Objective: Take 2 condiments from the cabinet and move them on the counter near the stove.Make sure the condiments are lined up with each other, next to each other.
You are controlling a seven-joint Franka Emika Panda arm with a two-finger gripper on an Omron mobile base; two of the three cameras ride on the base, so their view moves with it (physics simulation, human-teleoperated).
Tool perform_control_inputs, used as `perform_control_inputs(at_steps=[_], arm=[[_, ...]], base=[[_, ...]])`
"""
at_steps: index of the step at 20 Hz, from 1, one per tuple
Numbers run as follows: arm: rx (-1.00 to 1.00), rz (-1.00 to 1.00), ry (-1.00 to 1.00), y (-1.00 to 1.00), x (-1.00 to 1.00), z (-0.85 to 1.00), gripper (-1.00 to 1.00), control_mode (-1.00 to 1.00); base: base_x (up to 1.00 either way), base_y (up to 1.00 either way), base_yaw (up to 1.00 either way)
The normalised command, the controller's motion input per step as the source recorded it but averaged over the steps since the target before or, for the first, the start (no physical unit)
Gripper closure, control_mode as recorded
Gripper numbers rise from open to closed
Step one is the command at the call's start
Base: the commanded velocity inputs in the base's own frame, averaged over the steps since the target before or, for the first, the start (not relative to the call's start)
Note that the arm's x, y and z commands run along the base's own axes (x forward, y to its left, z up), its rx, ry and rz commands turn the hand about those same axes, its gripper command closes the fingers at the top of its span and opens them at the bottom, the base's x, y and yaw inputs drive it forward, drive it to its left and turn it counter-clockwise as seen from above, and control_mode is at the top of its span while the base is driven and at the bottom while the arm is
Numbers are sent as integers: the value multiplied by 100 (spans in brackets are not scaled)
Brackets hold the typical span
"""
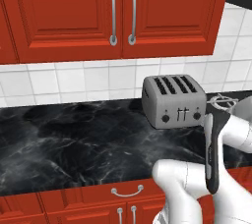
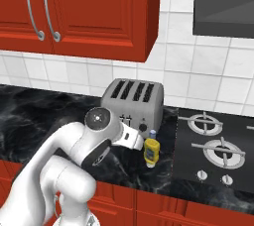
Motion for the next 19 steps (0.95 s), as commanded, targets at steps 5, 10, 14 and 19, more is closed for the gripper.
perform_control_inputs(at_steps=[5, 10, 14, 19], arm=[[-2, 0, 14, 16, -1, 65, -100, -100], [-8, 6, 15, 10, -10, 61, -100, -100], [-7, 8, 6, 21, -10, 52, -100, -100], [-4, 10, -7, 26, -28, 16, -100, -100]], base=[[0, 0, 0], [0, 0, 0], [0, 0, 0], [0, 0, 0]])
